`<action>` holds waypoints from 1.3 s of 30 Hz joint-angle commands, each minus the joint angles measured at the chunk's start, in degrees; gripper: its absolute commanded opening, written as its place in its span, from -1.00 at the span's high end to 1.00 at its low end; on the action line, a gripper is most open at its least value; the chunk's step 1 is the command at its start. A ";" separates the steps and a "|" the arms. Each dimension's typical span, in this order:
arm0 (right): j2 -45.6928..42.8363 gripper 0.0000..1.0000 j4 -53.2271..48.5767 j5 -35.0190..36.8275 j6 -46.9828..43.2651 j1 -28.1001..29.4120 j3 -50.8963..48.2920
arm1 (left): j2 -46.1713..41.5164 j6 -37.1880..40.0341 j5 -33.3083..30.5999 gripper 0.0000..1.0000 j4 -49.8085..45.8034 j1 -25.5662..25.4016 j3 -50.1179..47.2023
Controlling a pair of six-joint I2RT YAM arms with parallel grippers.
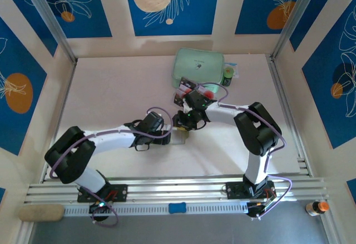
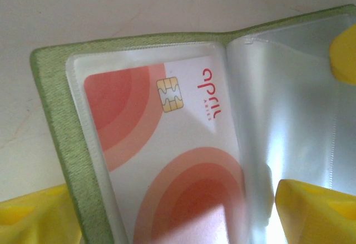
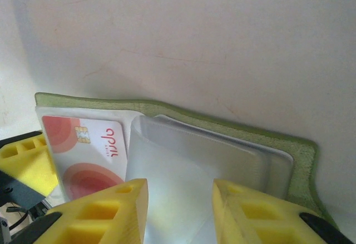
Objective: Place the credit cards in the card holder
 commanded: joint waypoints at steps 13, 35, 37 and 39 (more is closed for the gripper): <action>1.06 0.01 0.99 -1.69 2.17 0.27 -2.06 | -1.05 -0.90 -1.97 -0.74 -0.01 -0.49 -1.92; 1.05 -0.15 1.35 -1.17 2.97 0.18 -2.40 | -1.98 -1.95 -3.69 -0.74 0.08 -0.52 -4.39; 1.05 -0.16 1.33 -1.10 3.04 0.18 -2.41 | -1.93 -2.34 -4.20 -0.74 -0.38 -0.53 -4.48; 0.97 -0.20 1.35 -0.96 3.19 0.18 -2.57 | -1.82 -2.69 -4.53 -0.74 -0.70 -0.45 -4.43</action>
